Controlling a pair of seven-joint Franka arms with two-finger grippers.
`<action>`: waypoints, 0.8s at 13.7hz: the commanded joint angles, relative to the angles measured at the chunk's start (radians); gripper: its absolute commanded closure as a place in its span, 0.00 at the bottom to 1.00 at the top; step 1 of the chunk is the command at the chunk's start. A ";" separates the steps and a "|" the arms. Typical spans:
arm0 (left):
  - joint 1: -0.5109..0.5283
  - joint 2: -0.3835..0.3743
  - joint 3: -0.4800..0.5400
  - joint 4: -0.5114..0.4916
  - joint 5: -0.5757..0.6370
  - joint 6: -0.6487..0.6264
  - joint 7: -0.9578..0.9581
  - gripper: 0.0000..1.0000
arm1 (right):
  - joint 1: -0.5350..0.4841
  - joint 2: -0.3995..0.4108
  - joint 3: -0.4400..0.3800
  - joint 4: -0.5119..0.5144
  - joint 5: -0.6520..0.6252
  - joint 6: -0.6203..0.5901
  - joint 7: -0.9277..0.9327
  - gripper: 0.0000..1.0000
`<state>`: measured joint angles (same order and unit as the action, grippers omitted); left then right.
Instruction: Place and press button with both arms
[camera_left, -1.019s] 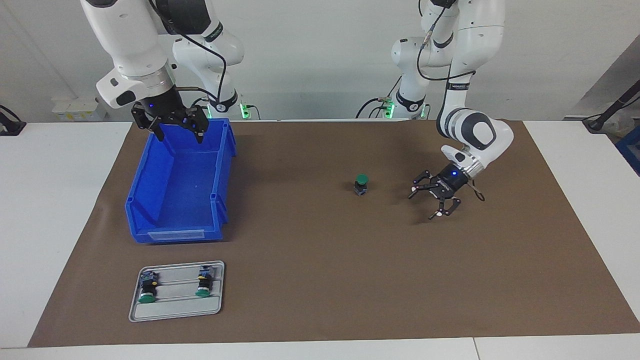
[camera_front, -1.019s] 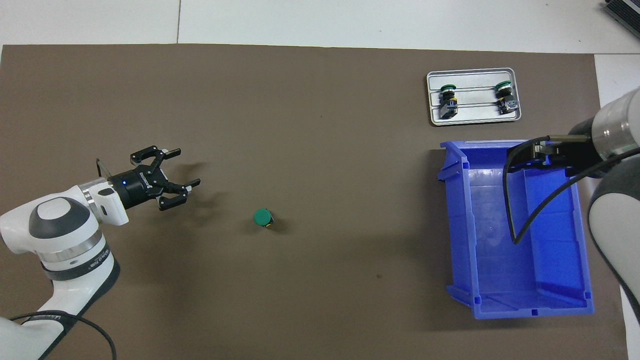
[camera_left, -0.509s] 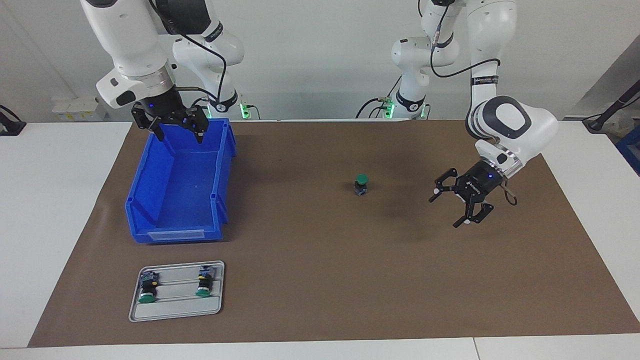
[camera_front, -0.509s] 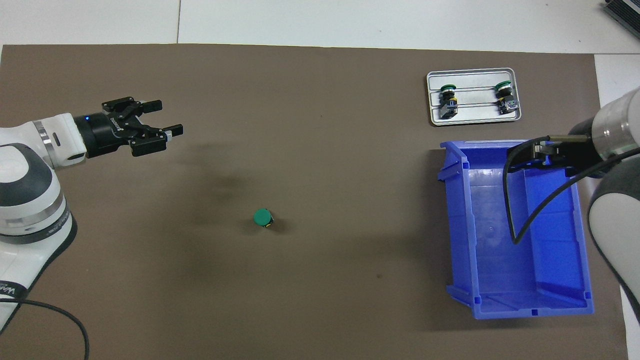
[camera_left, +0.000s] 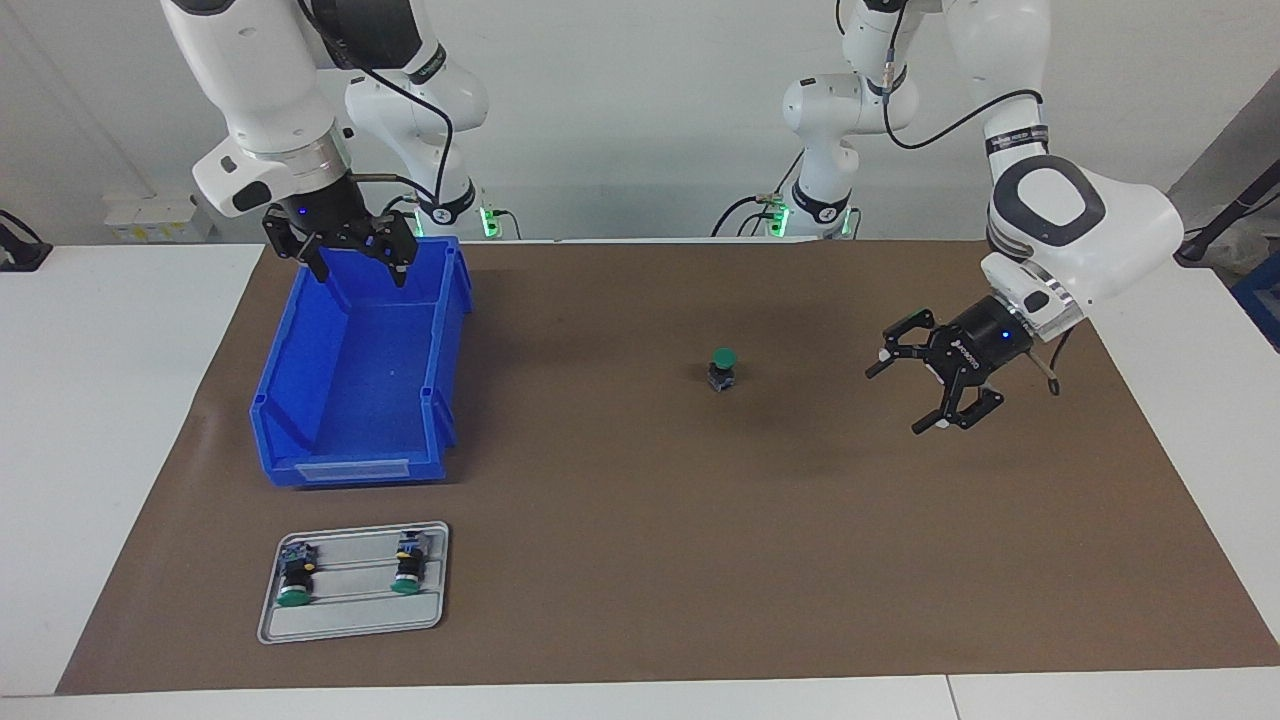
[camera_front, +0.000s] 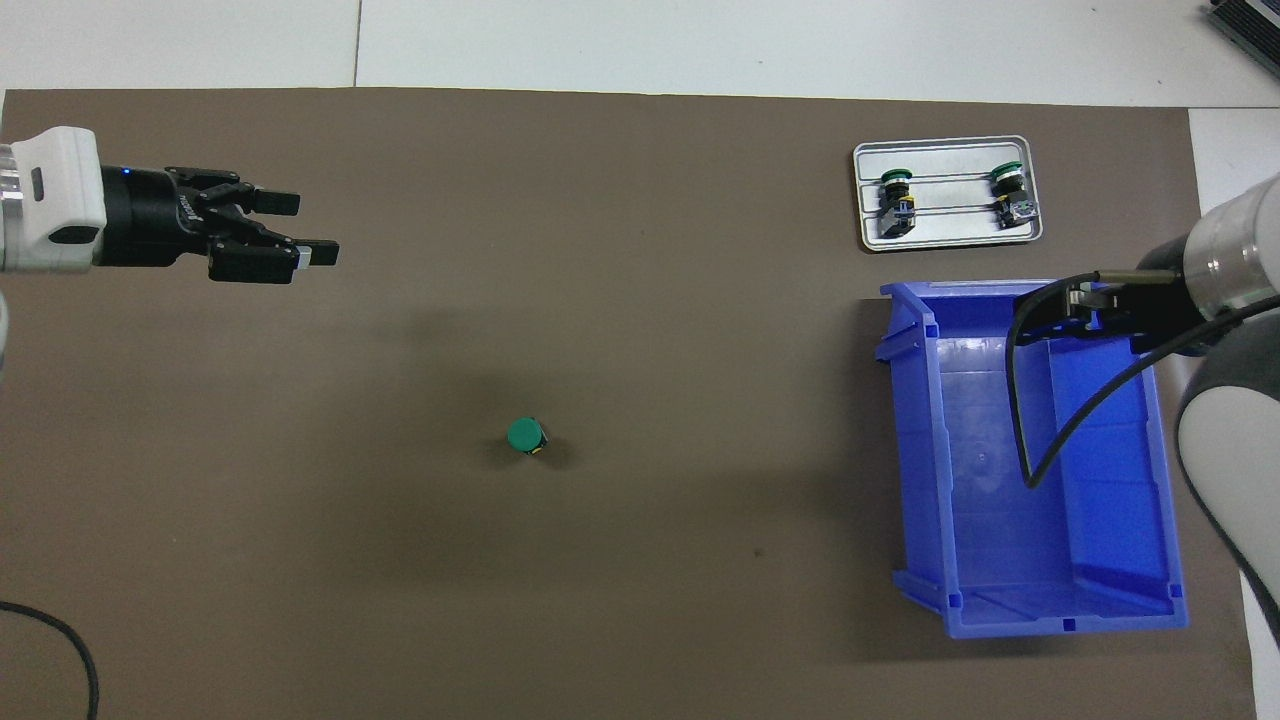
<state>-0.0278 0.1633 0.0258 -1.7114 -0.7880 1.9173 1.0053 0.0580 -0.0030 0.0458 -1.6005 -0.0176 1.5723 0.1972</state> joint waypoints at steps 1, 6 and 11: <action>-0.001 0.012 -0.010 0.073 0.145 -0.087 -0.120 0.05 | -0.021 -0.015 0.006 -0.019 0.022 -0.001 0.013 0.00; -0.105 0.008 -0.012 0.151 0.448 -0.187 -0.357 0.04 | -0.049 -0.015 0.006 -0.018 0.022 0.009 0.004 0.00; -0.141 -0.030 -0.014 0.153 0.680 -0.265 -0.641 0.04 | -0.040 -0.015 0.006 -0.019 0.019 0.009 0.002 0.00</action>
<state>-0.1481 0.1560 0.0022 -1.5675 -0.2080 1.7083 0.4604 0.0296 -0.0030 0.0458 -1.6009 -0.0176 1.5727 0.1983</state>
